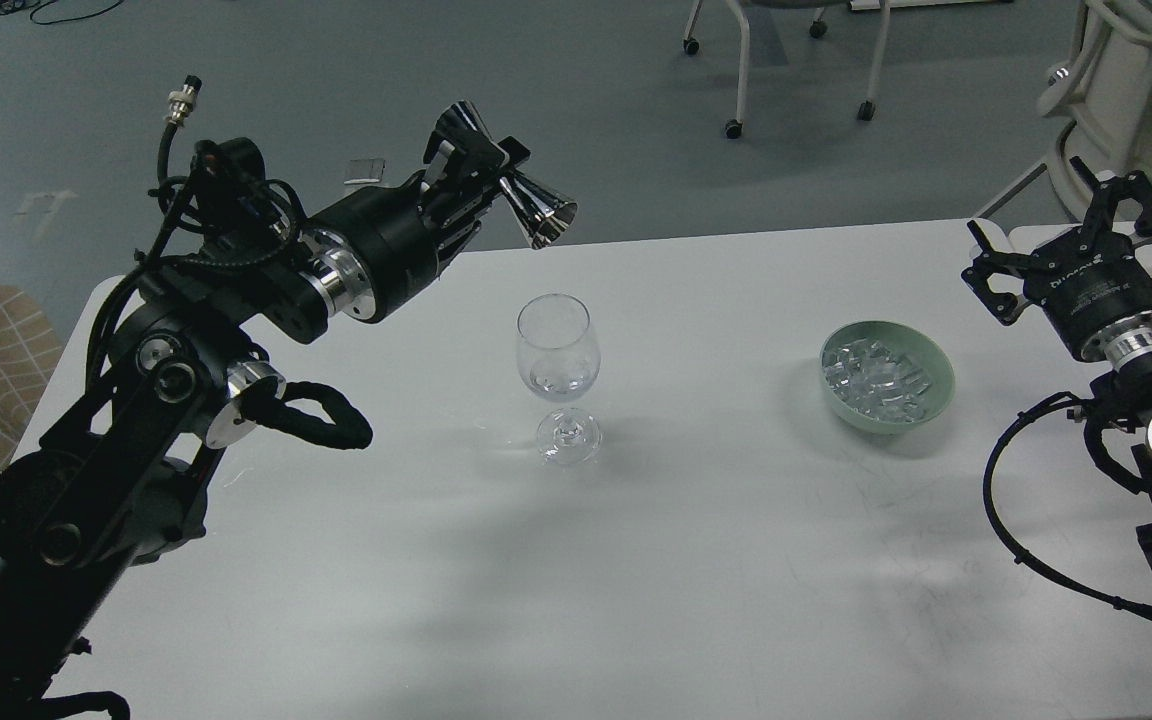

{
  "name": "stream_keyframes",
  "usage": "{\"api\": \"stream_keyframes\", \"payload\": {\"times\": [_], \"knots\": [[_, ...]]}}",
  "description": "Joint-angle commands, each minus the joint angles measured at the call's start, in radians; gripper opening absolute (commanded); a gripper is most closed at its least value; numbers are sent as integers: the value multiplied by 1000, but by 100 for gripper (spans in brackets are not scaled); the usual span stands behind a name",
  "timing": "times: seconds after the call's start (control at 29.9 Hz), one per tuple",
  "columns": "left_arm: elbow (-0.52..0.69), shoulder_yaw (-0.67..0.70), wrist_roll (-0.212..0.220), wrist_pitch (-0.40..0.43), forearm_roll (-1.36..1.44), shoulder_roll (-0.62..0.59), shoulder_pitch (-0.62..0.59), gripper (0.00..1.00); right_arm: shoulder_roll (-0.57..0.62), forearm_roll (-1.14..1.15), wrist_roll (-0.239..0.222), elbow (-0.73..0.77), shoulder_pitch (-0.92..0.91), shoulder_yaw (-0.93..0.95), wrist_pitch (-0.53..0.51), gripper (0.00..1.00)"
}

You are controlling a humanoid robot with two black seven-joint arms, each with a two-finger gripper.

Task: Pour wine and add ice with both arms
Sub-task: 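Rotate the jigger back upright and withdraw the left gripper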

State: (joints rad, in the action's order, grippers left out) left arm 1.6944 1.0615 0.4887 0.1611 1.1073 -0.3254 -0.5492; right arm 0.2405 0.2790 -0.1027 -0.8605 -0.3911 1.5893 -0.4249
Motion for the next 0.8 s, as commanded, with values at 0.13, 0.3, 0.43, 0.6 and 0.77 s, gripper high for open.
{"api": "stream_keyframes", "payload": {"times": [0.13,0.3,0.43,0.6,0.77], "knots": [[-2,3,0,-2,-4,8,15,0,5,0,0,0,0,0,0,100],[-10,25,0,-12,-27,12,57,0,5,-1,0,5,0,0,3,100],[-10,75,0,-38,-144,23,115,0,5,-1,-2,6,1,0,3,100],[-10,155,0,-115,-294,37,167,0,6,0,-3,11,2,0,3,100],[-10,253,0,-127,-461,49,205,0,5,0,-3,14,8,-2,3,100]]}}
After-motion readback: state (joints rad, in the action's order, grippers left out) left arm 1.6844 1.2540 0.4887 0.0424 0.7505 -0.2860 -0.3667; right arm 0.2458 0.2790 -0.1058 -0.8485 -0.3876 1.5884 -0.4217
